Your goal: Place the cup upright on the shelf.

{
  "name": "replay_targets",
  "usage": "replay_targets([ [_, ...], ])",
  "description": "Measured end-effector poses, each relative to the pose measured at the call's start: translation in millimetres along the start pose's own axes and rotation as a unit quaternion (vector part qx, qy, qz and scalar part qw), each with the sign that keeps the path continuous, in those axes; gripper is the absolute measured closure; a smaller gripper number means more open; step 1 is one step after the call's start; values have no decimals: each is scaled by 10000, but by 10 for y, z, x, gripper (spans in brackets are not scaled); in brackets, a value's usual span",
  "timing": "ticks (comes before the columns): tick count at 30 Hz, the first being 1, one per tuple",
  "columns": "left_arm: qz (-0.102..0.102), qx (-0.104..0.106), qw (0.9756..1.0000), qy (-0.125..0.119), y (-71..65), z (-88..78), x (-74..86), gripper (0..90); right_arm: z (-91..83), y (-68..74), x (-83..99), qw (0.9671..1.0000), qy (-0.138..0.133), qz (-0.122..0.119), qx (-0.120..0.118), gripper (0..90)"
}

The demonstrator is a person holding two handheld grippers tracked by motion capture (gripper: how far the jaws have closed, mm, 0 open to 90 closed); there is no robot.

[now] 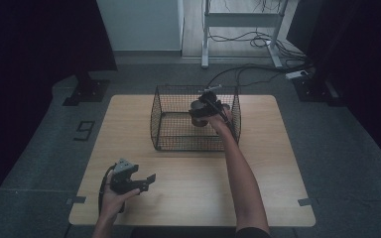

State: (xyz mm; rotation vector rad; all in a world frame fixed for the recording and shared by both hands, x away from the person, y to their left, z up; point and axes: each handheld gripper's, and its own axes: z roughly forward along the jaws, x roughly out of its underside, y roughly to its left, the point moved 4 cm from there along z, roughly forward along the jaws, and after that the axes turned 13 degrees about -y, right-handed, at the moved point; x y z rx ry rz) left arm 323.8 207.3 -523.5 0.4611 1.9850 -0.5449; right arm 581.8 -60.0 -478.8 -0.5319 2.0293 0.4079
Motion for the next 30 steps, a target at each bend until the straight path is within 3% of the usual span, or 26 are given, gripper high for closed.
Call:
replay_targets([
  [30,-10,-27,10000,-6,19,-12,0,156,192,-51,202,9979,614,-168,71,140],
])
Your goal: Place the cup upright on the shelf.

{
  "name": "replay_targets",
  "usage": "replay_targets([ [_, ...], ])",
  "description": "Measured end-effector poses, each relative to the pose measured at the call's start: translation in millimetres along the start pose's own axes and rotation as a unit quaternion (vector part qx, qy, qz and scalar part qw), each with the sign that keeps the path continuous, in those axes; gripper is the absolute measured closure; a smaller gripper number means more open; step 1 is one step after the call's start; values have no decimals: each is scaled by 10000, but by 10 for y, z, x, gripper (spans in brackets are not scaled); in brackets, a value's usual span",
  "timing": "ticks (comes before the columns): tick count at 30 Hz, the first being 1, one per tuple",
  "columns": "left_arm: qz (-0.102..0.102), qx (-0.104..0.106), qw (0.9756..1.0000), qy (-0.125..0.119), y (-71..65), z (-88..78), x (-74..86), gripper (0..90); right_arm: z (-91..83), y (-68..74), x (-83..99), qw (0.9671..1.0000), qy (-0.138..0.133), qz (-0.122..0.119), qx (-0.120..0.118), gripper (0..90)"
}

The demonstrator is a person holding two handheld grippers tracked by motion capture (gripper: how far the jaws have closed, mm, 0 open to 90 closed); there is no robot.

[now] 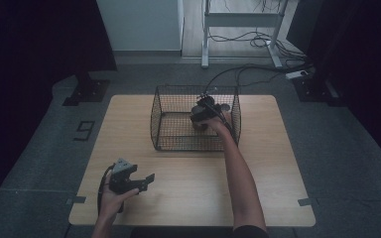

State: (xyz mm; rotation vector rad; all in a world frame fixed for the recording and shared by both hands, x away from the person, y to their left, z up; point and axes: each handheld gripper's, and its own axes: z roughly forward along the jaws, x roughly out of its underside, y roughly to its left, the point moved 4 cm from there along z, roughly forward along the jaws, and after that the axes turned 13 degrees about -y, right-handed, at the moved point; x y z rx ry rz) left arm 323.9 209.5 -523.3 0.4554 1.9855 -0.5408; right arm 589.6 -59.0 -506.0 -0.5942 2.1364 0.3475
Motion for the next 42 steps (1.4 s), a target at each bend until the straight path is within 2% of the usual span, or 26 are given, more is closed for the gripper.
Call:
replay_targets([
  [18,8,-5,10000,32,4,12,7,156,25,-17,42,9994,324,-63,74,133],
  [24,12,15,10000,41,-2,18,8,156,4,-23,29,9990,418,-77,102,82],
  [33,19,28,10000,36,-16,22,5,156,-147,-58,-80,9999,51,66,89,19],
  [38,41,34,10000,41,-26,27,4,156,-307,-44,-177,9995,-275,88,119,20],
  [42,49,30,10000,30,-29,19,-3,156,-447,5,-241,9986,-507,156,36,22],
])
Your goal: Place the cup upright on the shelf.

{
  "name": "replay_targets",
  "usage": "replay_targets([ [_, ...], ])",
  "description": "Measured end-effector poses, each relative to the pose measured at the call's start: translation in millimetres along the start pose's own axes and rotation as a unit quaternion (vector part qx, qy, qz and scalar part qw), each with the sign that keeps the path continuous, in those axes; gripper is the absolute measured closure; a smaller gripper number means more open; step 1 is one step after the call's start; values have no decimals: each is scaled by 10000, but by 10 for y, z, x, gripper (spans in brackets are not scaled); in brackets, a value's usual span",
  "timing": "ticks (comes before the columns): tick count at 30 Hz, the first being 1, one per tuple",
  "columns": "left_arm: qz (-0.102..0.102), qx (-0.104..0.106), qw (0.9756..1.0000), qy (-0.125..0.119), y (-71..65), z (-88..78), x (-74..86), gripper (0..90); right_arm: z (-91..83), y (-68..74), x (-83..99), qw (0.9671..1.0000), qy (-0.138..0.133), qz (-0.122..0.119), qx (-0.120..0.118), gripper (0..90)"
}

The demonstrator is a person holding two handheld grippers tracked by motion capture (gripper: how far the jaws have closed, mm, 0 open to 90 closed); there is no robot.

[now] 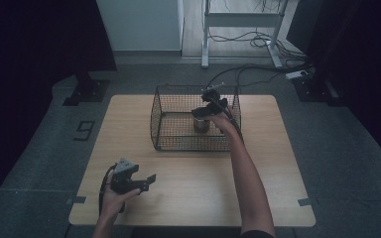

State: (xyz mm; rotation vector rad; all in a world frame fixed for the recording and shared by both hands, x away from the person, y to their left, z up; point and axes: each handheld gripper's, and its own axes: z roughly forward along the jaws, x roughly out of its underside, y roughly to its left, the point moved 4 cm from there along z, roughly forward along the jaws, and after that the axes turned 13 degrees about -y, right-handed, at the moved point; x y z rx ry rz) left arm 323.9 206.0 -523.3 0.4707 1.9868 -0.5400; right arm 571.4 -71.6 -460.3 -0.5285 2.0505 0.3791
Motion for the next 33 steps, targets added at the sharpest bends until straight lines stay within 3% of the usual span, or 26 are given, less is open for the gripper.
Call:
replay_targets([
  [15,-19,-20,10000,-78,8,-45,-30,156,-418,165,14,9989,-424,110,-188,100],
  [21,-72,11,9999,-105,15,-63,-40,157,-654,232,119,9971,-639,134,-395,135],
  [33,-65,-47,9999,-87,29,-62,-32,157,-1184,279,397,9939,-965,2,-528,166],
])
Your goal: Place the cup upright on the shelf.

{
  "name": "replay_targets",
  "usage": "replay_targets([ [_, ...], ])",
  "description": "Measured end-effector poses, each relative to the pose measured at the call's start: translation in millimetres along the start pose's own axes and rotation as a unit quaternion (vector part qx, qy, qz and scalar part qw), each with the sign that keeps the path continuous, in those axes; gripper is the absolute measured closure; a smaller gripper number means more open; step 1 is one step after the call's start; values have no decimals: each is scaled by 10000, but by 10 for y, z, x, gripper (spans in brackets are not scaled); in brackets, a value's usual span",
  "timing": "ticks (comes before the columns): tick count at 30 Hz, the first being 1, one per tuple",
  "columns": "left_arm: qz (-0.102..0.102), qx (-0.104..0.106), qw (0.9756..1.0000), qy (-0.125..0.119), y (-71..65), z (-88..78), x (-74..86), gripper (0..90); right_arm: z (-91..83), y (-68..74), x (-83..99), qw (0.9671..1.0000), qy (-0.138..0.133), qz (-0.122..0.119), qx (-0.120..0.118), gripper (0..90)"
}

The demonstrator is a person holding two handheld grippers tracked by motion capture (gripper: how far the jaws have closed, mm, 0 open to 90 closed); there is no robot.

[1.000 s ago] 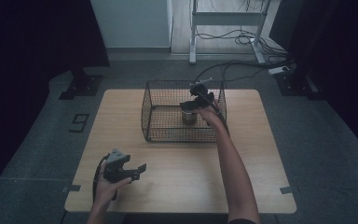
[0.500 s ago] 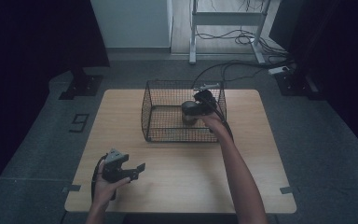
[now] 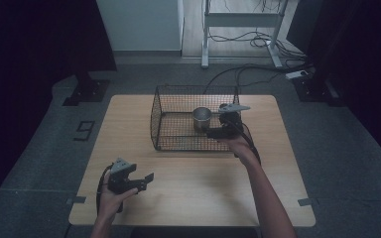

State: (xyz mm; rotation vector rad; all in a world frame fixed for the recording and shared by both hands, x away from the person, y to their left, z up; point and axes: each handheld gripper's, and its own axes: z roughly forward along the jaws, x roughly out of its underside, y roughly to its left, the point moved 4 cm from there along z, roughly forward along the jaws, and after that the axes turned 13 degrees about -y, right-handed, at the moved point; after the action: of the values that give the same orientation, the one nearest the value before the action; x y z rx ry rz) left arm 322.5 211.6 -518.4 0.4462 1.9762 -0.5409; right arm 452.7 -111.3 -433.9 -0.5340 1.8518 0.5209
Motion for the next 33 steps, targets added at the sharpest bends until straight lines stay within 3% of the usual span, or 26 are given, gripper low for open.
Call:
replay_targets([
  [19,74,-4,9999,67,-37,34,19,157,-705,115,602,9992,-390,-67,-30,185],
  [28,100,15,9999,136,-59,71,40,156,-831,166,933,9993,-366,-1,32,188],
  [33,117,17,9998,130,-67,75,40,156,-830,190,1138,9998,-215,23,16,191],
])
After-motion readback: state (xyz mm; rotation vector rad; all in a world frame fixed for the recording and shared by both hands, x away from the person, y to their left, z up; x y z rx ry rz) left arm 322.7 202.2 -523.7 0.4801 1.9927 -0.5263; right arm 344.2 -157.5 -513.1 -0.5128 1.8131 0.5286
